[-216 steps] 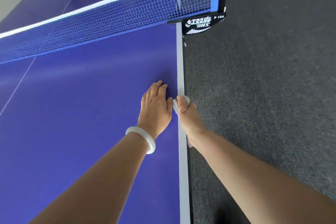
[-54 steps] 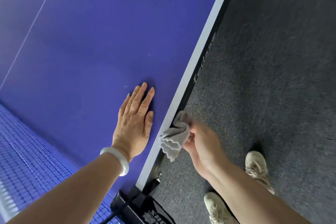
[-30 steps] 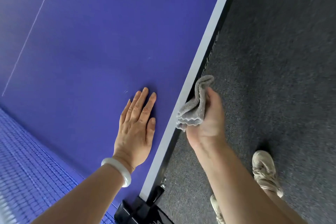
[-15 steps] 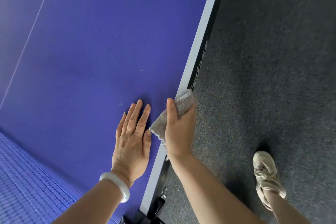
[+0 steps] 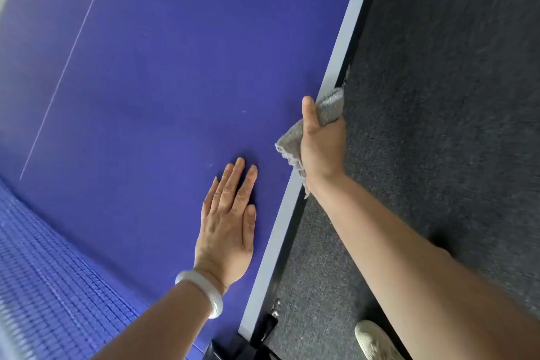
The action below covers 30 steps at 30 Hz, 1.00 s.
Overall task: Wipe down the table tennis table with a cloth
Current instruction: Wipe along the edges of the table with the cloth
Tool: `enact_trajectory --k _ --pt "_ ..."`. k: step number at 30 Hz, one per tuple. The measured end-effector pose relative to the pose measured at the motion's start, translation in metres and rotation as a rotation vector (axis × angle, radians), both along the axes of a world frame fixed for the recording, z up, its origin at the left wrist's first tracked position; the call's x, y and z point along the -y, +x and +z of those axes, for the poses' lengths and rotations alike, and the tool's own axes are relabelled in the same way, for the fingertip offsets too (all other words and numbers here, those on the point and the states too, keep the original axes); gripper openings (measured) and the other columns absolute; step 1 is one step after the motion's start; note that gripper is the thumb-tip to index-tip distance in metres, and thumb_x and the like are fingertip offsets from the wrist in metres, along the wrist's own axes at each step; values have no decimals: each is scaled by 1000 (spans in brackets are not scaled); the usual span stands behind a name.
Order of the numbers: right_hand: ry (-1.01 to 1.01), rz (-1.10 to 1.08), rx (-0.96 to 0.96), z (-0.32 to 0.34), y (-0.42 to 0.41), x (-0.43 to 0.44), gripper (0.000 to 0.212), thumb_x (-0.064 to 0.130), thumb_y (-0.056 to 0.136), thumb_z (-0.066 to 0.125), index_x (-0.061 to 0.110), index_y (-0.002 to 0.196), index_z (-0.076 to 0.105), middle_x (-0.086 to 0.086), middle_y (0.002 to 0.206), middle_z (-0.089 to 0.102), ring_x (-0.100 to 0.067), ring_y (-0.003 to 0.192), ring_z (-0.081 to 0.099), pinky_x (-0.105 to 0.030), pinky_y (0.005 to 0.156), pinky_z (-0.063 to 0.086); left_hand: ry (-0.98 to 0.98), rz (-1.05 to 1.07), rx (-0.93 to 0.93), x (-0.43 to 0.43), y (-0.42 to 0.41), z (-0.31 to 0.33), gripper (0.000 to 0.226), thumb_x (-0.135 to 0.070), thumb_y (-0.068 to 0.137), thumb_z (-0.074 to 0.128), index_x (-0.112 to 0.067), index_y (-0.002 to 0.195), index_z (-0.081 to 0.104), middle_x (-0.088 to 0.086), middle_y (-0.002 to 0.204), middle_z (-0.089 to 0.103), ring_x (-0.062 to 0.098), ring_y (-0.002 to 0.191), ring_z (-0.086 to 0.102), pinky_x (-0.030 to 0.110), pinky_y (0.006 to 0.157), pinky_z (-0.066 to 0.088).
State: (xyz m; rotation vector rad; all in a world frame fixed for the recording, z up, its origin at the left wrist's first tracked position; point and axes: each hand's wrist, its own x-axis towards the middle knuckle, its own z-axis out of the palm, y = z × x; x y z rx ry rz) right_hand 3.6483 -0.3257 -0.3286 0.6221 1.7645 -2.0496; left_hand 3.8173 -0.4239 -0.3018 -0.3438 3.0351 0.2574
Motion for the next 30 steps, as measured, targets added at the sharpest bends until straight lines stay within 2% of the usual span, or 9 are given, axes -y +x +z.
enact_trajectory --k 3,7,10,12,15,17,19,23,30 --pt "-13 52 -8 -2 -11 -4 66 51 88 67 -7 119 56 -19 112 67 -30 99 68 -42 89 55 9 21 -1 -2 0 1 53 -27 103 23 -21 155 25 -4 163 17 14 150 13 39 122 11" --pt "-46 179 -33 -3 -13 -10 47 47 91 65 7 106 48 -14 101 56 -25 86 57 -43 85 53 7 47 0 -7 -4 8 53 -30 100 26 -20 152 34 -3 160 26 12 147 21 32 121 12" --pt "-36 188 -45 -2 -16 -12 54 44 92 65 -4 113 55 -23 107 63 -24 85 58 -43 84 54 6 64 -64 -5 -25 21 44 -26 97 34 -16 134 57 2 141 51 23 123 46 40 107 35" --pt "1 187 -52 -4 -16 -12 63 45 92 65 -10 121 54 -28 116 63 -24 88 60 -41 85 53 -35 -8 -106 -8 -52 26 35 -15 97 42 -10 124 63 6 134 56 27 116 53 44 98 42" --pt "43 191 -52 -5 -17 -12 62 46 90 65 -8 118 53 -20 119 62 -28 99 62 -46 93 49 -49 -59 -121 -12 -115 19 39 -3 97 49 -6 135 55 10 148 45 30 133 45 42 109 34" --pt "37 191 -66 -6 -19 -12 62 46 90 65 -8 118 53 -18 119 63 -30 103 63 -47 94 48 -21 57 -116 -14 -158 11 45 -11 102 43 -10 147 41 6 158 31 24 146 27 38 118 20" --pt "23 177 -74 -9 -17 -11 64 47 88 67 -6 122 55 -19 118 64 -32 107 65 -44 94 50 -15 176 -123 -10 -185 1 49 -19 105 37 -16 153 30 1 161 22 18 150 16 33 121 11" --pt "-2 195 -38 -10 -33 -10 63 49 87 68 -3 121 56 -20 117 64 -32 105 65 -44 93 51 33 208 -162 -7 -188 -4 49 -19 105 37 -20 153 31 -3 161 24 13 150 15 29 121 8" --pt "137 137 59 8 -224 -7 69 61 92 56 0 124 59 -14 120 66 -28 106 66 -31 82 49 58 234 -147 -8 -188 -4 48 -24 104 36 -24 152 33 -9 161 22 10 149 14 30 122 7"
